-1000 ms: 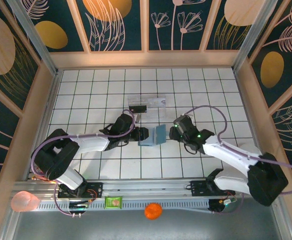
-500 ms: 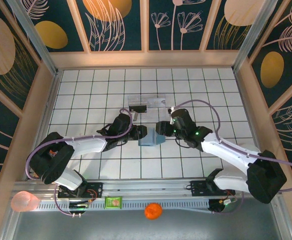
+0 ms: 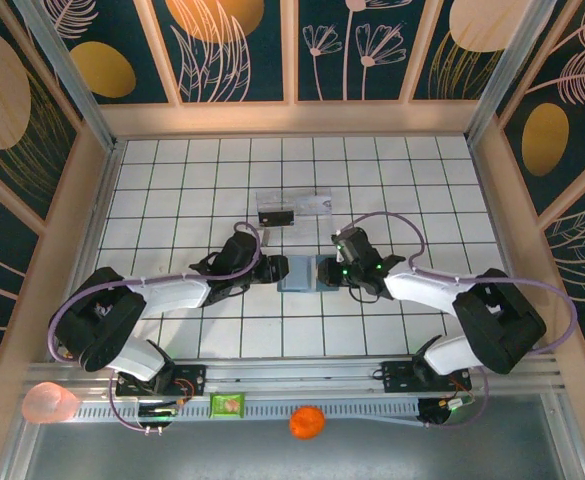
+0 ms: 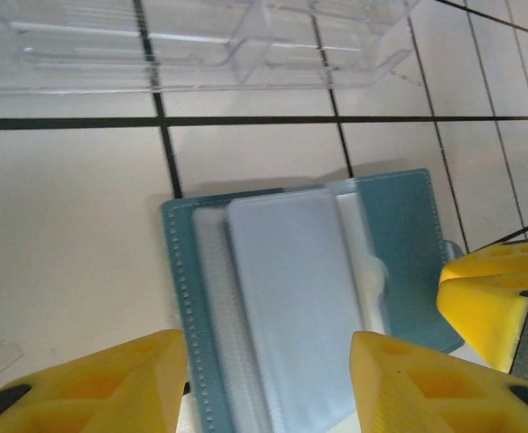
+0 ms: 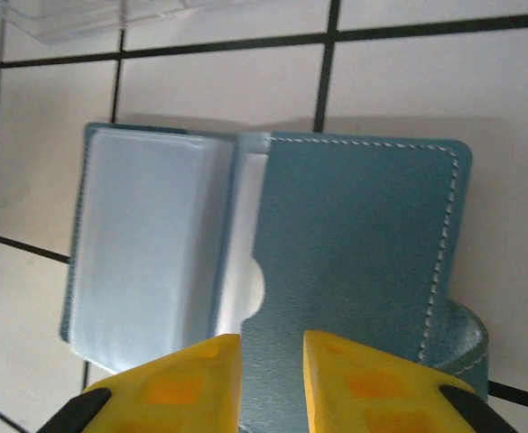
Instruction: Take the credit cards out of the card holder
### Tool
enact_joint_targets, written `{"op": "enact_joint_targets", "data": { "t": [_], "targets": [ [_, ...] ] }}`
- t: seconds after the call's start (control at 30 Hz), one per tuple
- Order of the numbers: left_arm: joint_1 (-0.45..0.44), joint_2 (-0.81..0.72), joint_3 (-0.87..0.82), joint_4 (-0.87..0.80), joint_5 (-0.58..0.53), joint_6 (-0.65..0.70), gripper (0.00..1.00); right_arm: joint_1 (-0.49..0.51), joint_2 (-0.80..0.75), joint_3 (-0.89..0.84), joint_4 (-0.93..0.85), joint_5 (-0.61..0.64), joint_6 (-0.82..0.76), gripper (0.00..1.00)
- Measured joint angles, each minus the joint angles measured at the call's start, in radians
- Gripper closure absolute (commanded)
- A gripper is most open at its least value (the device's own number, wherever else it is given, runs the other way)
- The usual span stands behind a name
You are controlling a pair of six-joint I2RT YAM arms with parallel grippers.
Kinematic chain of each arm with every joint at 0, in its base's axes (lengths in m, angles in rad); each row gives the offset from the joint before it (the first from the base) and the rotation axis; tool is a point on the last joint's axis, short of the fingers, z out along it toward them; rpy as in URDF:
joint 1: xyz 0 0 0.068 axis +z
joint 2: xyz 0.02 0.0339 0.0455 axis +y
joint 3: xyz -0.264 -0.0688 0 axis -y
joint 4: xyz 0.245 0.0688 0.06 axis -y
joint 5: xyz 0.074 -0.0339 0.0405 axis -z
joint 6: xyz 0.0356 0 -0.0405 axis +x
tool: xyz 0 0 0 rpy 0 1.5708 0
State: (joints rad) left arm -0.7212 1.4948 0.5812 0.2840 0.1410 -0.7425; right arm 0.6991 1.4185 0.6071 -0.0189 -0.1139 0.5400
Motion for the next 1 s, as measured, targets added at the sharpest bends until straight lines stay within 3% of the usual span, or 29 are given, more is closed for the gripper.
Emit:
{"op": "enact_joint_targets", "data": {
  "t": [0.3,0.8,1.0],
  "targets": [
    [0.016,0.095,-0.004,0.03,0.019,0.003,0.52,0.0,0.066,-0.009,0.023,0.059,0.0,0.81],
    [0.025,0.145,0.003,0.102,0.073,0.002,0.57,0.0,0.086,-0.031,0.123,0.041,-0.008,0.8],
    [0.034,0.161,0.003,0.117,0.079,-0.014,0.72,0.0,0.086,-0.032,0.127,0.038,-0.007,0.8]
  ]
}}
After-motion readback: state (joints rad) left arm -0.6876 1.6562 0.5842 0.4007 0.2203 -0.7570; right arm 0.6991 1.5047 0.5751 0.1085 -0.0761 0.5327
